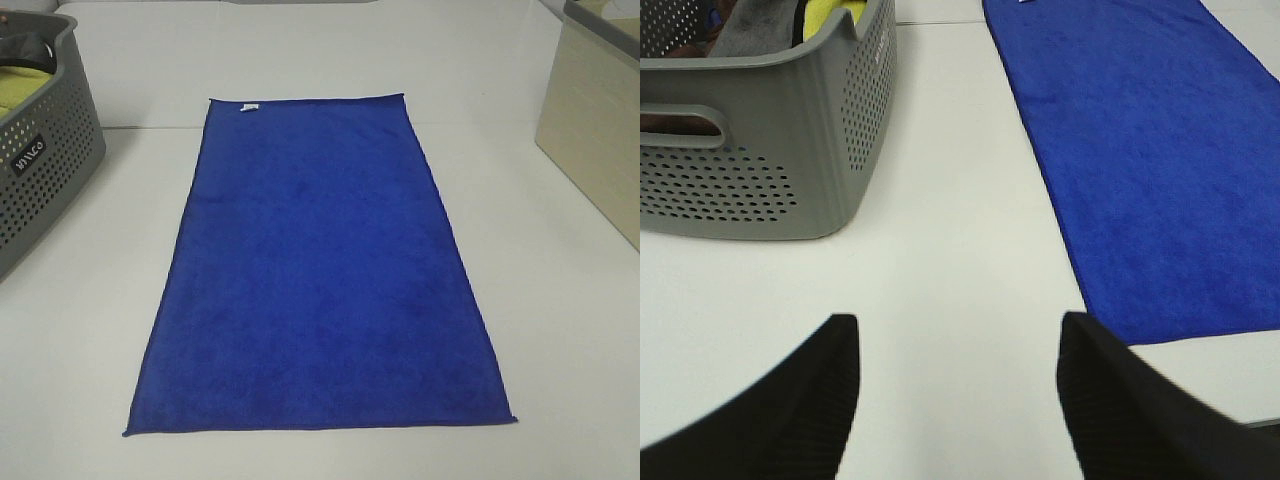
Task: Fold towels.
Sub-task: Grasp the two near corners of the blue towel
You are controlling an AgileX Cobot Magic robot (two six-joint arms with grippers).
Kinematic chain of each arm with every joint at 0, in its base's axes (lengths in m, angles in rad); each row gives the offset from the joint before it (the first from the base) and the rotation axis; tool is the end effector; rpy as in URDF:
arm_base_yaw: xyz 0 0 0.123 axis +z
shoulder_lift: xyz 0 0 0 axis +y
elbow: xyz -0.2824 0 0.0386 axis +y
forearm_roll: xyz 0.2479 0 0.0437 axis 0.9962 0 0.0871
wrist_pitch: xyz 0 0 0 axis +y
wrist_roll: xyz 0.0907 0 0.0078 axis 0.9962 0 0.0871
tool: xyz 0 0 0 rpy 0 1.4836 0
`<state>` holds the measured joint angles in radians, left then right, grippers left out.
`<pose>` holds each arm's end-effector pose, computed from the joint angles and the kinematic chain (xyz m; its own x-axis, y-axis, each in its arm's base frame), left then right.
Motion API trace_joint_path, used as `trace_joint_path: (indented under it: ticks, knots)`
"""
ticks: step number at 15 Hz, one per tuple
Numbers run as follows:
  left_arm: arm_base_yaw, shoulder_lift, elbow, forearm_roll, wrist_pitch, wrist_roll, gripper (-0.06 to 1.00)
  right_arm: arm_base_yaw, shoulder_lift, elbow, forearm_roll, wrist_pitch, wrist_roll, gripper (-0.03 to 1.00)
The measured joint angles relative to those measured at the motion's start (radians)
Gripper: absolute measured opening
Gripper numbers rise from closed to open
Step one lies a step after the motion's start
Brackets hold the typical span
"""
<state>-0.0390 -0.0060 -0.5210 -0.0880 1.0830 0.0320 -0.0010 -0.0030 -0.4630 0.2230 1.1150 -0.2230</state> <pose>-0.0096 -0.0067 0.2814 -0.4510 0.0083 -0.8925 0.1039 0.9936 -0.0433 -0.0048 0.0181 0.2643 -0.4995 -0.1202 -0.8579 -0.2314 0.9729 -0.0016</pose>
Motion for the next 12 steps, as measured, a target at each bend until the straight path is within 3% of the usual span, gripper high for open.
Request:
trace_joint_path:
  ticks: [12]
  knots:
    - [0.000, 0.000, 0.000, 0.000, 0.000, 0.000, 0.57, 0.000, 0.000, 0.000, 0.000, 0.000, 0.000, 0.79]
